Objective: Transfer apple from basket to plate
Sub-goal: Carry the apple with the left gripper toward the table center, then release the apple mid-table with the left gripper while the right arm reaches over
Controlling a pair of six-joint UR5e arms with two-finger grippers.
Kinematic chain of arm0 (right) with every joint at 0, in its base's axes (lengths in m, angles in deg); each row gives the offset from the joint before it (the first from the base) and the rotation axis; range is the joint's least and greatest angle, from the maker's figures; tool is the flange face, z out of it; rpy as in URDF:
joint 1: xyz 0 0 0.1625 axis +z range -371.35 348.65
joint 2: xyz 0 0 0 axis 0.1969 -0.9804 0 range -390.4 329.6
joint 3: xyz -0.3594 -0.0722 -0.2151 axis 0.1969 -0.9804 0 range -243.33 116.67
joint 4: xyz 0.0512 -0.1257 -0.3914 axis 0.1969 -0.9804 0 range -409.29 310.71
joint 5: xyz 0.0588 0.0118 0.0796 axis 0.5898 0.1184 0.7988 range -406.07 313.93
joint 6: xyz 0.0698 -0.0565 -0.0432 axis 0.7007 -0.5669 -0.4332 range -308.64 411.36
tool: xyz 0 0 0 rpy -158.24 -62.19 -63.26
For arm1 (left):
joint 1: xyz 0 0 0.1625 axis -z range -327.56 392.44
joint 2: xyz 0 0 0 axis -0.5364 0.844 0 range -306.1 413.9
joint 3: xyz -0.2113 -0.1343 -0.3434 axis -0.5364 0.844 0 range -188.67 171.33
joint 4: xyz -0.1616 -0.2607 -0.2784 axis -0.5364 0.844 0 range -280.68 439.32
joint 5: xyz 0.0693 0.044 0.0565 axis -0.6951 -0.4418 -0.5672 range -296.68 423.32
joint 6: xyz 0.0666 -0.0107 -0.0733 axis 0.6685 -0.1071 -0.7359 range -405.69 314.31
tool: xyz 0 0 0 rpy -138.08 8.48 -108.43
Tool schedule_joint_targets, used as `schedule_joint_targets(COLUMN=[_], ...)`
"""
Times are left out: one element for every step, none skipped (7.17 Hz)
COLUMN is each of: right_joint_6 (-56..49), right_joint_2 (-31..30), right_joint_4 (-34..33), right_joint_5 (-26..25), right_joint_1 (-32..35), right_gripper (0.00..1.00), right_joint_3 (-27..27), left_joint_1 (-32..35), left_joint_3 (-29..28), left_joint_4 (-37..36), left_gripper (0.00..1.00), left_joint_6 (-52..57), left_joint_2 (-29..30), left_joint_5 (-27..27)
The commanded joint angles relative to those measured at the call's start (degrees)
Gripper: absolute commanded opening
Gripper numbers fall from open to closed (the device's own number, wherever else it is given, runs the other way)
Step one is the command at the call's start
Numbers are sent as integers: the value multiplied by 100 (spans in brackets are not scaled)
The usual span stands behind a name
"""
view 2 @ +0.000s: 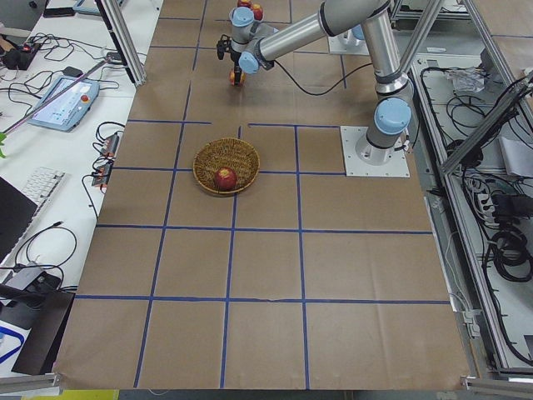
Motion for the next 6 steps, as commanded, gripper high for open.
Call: schedule_joint_targets(right_joint_6=[0, 0, 0, 0, 0, -9], right_joint_2=[0, 0, 0, 0, 0, 0], right_joint_4=[-1, -1, -1, -1, -1, -1], right_joint_5=[0, 0, 0, 0, 9, 9], right_joint_1=[0, 0, 0, 0, 0, 0], right_gripper=[100, 100, 100, 100, 100, 100], right_joint_3=[0, 0, 0, 0, 0, -9], left_joint_1=[-27, -53, -201, -481, -710, -1026], left_joint_3=[-19, -36, -2, 147, 252, 280], left_joint_4=[68, 277, 836, 1425, 1979, 2655], left_gripper=[99, 99, 99, 99, 99, 99], left_joint_6=[-44, -26, 122, 663, 1060, 1394], left_joint_2=[-208, -444, -951, -1479, -2032, -2690], left_joint_5=[-23, -41, -50, -59, -59, -59])
